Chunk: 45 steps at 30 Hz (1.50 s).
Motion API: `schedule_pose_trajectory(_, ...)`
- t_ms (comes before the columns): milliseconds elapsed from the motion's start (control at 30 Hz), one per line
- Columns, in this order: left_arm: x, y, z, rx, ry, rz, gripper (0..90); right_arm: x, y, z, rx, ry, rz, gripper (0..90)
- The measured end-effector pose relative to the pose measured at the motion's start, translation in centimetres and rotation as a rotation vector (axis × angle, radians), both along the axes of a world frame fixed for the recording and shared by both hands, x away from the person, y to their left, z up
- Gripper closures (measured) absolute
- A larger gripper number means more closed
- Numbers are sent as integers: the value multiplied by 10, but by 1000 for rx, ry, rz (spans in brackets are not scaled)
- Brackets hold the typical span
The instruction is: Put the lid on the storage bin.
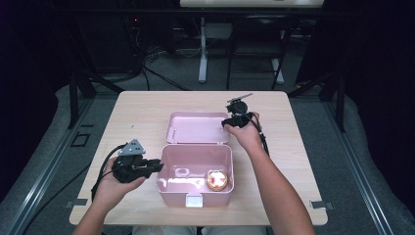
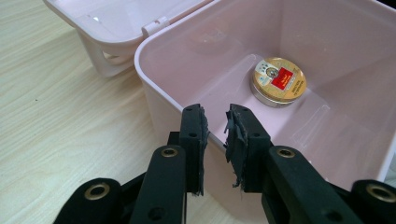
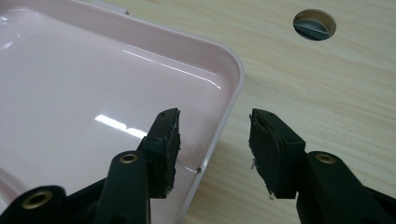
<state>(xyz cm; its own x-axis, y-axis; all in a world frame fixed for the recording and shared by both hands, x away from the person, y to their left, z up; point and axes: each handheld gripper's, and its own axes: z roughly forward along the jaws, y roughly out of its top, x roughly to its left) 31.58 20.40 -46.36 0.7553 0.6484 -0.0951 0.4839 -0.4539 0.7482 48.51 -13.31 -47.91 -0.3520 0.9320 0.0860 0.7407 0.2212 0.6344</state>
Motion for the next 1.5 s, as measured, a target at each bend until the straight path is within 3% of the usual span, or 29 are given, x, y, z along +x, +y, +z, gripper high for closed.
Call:
schedule_pose_trajectory(500, 0, 0, 0, 4, 0, 0, 762, 2, 2, -3, 9, 8, -24, 632)
schedule_pose_trajectory(933, 0, 0, 0, 3, -5, -3, 764, 6, 1, -5, 35, 55, -34, 741)
schedule_pose_trajectory(1100, 0, 0, 0, -3, -2, -1, 765, 7, -1, -5, 75, 77, -54, 756)
schedule_pose_trajectory(1500, 0, 1, 0, -3, 3, -3, 767, 7, -2, -2, 92, 94, -73, 772)
